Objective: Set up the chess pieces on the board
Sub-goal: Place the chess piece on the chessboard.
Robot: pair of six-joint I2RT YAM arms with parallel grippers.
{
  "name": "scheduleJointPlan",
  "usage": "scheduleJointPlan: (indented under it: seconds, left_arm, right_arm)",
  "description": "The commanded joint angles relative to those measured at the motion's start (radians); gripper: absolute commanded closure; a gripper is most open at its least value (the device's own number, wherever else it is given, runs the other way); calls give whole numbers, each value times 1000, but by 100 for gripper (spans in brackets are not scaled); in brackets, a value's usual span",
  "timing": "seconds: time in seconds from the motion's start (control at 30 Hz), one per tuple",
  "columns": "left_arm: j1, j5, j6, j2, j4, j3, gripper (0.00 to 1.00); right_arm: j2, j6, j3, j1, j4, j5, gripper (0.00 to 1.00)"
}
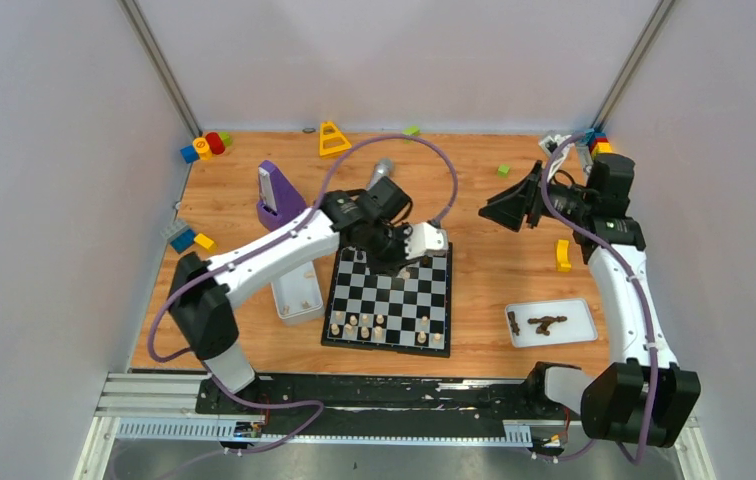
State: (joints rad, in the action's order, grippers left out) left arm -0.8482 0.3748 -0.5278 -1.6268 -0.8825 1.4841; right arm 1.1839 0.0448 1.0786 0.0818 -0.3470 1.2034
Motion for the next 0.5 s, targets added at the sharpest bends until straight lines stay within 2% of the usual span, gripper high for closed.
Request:
scheduleJointPlan:
  seconds: [0.0,0.23,0.47]
  left_arm:
    - [-88,-251,-64,-117,-201,122,90]
    - [-175,-345,-65,-337,-362,307,86]
    - [-226,-372,-67,-459,-429,373,82]
  right_arm:
    - [-57,-34,-30,74,4,-6,44]
    - [-61,-34,-45,123,3,33,44]
    - [-59,-36,-54,131,3,48,45]
